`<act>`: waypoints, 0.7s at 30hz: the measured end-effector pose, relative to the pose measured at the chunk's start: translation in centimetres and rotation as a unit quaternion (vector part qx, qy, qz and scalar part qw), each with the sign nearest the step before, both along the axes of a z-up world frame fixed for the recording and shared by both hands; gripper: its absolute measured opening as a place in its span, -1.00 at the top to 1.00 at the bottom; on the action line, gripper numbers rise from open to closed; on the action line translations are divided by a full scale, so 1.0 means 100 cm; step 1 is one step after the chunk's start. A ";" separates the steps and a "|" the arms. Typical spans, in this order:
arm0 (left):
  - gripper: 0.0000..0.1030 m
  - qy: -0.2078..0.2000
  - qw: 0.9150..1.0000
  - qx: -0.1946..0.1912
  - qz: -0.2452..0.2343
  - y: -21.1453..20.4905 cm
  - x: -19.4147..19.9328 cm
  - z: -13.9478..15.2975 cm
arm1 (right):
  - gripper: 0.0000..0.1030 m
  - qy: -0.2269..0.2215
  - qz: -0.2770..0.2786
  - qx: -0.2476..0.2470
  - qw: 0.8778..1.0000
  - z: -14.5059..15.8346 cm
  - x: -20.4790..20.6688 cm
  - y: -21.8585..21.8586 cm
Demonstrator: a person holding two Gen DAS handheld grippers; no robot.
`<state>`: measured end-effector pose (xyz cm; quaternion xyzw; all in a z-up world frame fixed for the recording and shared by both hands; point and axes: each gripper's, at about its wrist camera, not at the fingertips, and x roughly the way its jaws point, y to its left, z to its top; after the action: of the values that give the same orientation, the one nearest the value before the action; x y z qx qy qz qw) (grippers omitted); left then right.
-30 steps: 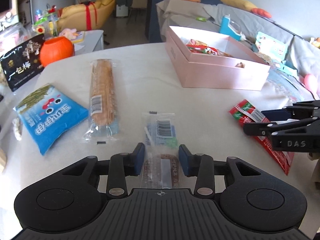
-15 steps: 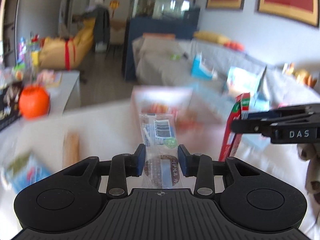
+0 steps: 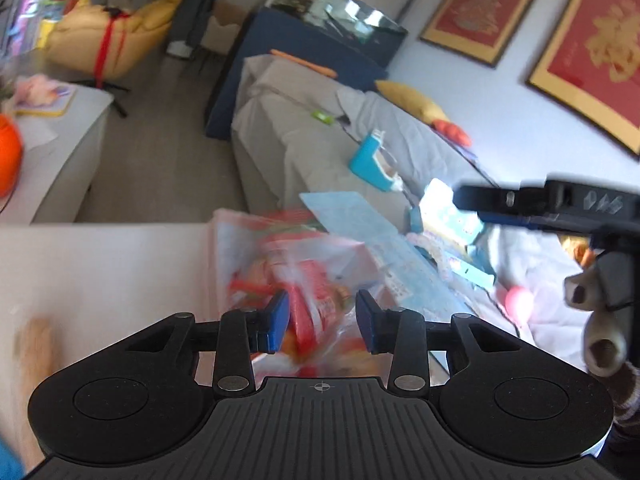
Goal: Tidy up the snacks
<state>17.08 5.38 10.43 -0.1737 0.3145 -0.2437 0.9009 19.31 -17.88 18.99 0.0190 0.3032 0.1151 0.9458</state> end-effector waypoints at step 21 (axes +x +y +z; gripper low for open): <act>0.21 0.094 0.942 0.061 0.317 0.213 -0.117 -0.082 | -0.38 0.119 0.173 0.030 0.977 -0.138 -0.034 0.184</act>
<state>5.42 26.71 2.22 -0.2308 0.3408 0.0913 0.9068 15.90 0.51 5.17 0.0078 0.4086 0.2829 0.8677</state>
